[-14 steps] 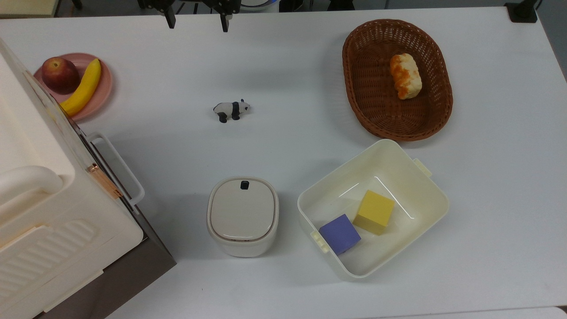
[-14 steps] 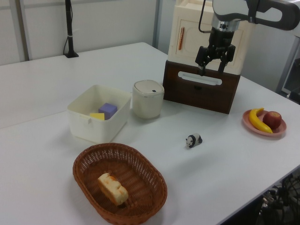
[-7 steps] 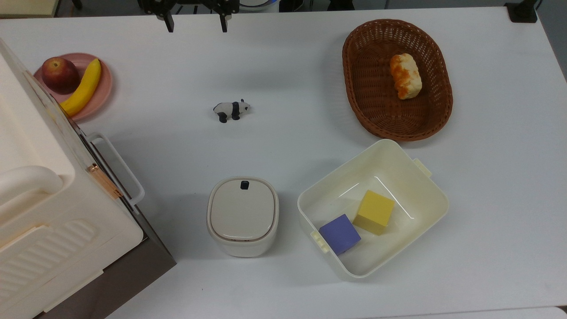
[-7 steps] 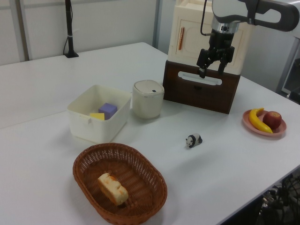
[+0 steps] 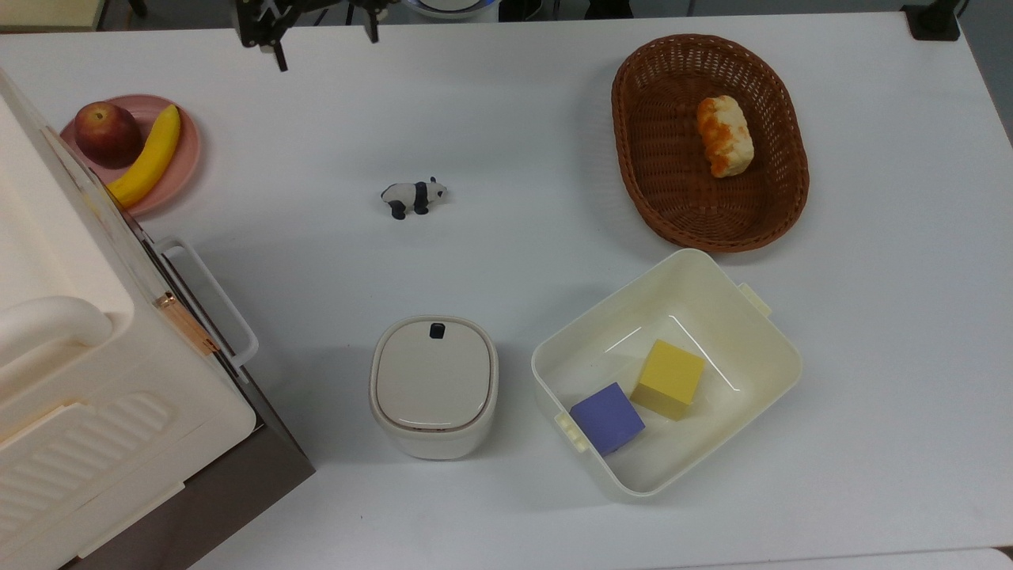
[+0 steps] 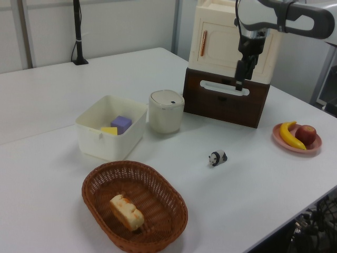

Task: Slide the drawer open
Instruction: 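Move the open gripper toward the white handle of the wooden drawer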

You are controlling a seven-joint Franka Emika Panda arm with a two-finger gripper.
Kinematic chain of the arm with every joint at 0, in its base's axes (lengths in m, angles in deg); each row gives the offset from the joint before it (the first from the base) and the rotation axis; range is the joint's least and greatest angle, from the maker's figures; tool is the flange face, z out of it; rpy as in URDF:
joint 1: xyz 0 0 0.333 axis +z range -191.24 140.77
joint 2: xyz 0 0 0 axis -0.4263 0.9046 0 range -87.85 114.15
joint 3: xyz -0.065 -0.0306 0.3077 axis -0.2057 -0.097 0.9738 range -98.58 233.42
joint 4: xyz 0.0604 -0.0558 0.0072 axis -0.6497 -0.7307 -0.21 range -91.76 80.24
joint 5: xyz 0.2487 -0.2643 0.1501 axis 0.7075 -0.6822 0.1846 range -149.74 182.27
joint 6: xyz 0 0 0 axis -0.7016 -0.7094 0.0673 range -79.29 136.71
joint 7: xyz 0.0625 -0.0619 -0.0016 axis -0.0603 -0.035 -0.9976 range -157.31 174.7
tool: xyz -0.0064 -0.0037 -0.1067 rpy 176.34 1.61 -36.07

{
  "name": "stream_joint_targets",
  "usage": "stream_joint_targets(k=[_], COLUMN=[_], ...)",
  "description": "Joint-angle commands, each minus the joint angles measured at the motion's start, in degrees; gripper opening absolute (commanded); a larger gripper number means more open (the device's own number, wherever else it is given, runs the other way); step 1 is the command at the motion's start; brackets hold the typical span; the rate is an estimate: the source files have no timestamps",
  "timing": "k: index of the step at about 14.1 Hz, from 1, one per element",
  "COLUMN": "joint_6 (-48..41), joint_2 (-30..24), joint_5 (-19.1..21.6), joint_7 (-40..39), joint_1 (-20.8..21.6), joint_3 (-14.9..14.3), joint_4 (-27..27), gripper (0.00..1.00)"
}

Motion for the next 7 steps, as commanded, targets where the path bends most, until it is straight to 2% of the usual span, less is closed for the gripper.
stream_joint_targets(k=[1, 7], joint_6=[3.18, 15.38], joint_2=[1.71, 7.6], joint_5=[-2.72, -3.34], joint_7=[-10.8, -10.82], joint_1=[-0.91, -1.96], joint_3=[0.13, 0.13], joint_4=[-1.03, -0.76], gripper=[1.0, 1.0])
